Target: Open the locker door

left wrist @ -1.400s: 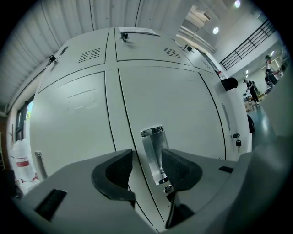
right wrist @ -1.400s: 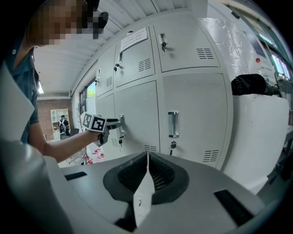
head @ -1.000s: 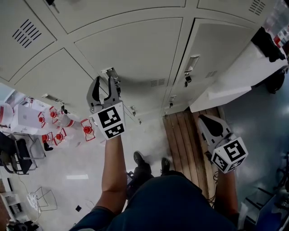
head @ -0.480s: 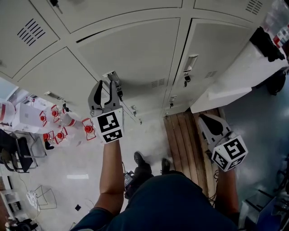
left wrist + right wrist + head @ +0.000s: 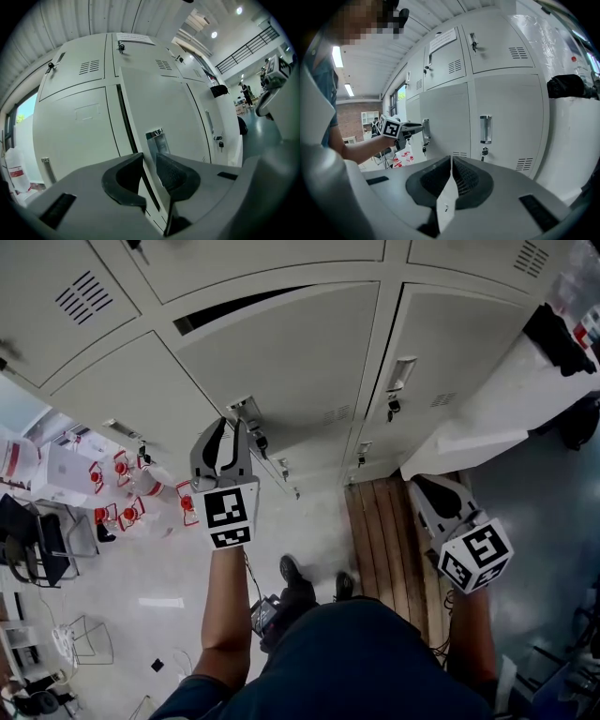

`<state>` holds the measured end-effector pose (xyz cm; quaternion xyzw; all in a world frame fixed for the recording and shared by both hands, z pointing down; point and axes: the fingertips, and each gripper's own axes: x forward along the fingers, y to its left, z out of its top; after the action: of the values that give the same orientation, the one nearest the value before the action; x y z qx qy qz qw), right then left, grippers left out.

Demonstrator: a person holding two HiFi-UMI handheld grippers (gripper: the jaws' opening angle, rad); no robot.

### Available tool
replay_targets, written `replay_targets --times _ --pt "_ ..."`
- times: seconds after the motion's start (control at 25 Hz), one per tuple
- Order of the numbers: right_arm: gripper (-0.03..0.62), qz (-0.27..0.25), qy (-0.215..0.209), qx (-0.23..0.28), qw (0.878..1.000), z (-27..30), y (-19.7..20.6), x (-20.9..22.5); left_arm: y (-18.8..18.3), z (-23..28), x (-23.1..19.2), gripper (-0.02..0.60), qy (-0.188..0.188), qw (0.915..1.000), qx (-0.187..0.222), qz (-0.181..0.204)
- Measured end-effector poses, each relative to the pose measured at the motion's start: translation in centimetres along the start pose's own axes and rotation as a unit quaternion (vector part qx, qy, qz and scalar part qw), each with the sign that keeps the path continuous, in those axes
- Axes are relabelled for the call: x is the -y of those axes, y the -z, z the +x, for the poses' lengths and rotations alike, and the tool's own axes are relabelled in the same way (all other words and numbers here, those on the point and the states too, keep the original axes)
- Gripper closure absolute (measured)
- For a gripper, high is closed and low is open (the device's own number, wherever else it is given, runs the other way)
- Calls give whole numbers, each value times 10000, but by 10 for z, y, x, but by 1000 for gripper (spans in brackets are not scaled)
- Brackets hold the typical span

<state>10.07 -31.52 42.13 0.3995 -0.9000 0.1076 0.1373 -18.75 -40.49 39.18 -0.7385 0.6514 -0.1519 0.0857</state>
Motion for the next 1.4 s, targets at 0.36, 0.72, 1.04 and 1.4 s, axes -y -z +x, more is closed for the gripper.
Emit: replay_targets --times 0.36,0.72,1.04,1.4 --pt "557 -70 -105 73 9999 -4 -6 -6 -4 -26 15 500 309 9995 2 97" --pt "557 -87 -96 158 9998 -15 -10 -15 -8 -49 29 523 543 9984 10 165" --pt "557 -155 -105 223 9996 -33 -10 -29 -18 -84 66 526 973 9949 129 232" --pt "557 -209 -126 282 9993 -61 -5 -45 -29 -115 112 532 1479 9882 207 336"
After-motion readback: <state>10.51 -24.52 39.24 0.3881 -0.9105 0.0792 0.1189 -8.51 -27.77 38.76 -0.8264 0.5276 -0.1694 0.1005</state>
